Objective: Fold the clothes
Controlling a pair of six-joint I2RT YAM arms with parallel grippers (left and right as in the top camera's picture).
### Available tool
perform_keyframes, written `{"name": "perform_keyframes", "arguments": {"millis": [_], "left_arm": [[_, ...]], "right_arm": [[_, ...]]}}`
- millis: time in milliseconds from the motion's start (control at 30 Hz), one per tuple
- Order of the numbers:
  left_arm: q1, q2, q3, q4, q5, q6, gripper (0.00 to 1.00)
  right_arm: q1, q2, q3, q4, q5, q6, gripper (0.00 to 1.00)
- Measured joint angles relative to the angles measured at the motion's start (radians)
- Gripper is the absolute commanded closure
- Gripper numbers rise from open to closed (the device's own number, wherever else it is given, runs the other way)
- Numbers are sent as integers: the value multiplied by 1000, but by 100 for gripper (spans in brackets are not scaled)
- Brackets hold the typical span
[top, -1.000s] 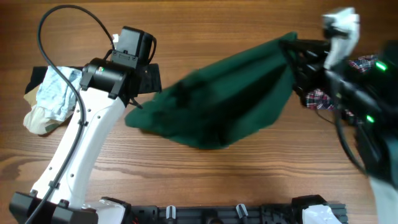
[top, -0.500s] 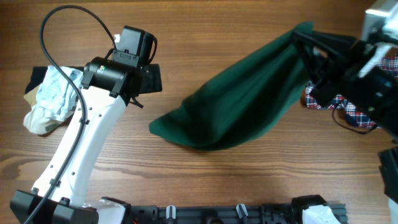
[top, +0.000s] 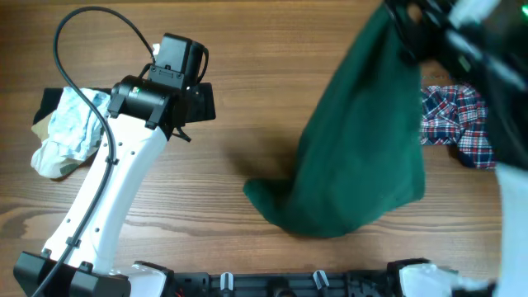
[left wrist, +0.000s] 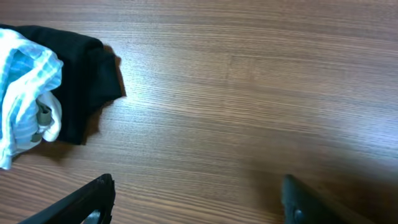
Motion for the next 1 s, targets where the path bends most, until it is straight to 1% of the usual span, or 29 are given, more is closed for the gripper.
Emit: {"name": "perform_keyframes", "arguments": {"millis": [100, 167, 267, 367, 400, 467, 500, 567, 633, 700, 767, 833, 900, 1000], "left_arm": [[0, 0, 0, 2, 0, 0, 14], [0, 0, 0, 2, 2, 0, 14], [0, 0, 0, 3, 3, 0, 14], [0, 0, 0, 18, 21, 0, 13], [0, 0, 0, 30, 40, 0, 13], [0, 1, 0, 48, 71, 0, 11], [0, 2, 0, 64, 94, 0, 10], [0, 10, 0, 77, 130, 0, 9], [0, 34, 0, 82, 171, 0, 9], [0, 82, 0, 85, 216, 0, 9], [0, 145, 0, 101, 243, 0, 9], [0, 185, 0, 128, 262, 0, 9], [0, 253, 0, 154, 301, 0, 10], [0, 332, 0, 159, 390, 2, 11]], "right_arm": [[-24, 173, -5, 48, 105, 0, 95], [-71, 251, -6, 74, 134, -1, 95], [-170, 311, -6, 96, 154, -4, 96], [-250, 328, -6, 87, 169, -10, 95], [-281, 331, -6, 74, 174, -16, 82], [-299, 332, -6, 49, 182, -40, 33], [-299, 332, -6, 31, 192, -45, 19], [-296, 336, -6, -1, 212, -54, 10], [-295, 340, -6, -49, 231, -63, 10], [-295, 346, -6, -107, 239, -55, 13], [-295, 350, -5, -195, 188, -53, 16], [-290, 351, -2, -306, 128, -62, 16], [-260, 352, -3, -418, 80, -88, 16], [-178, 353, -18, -469, 62, -130, 16]]}}
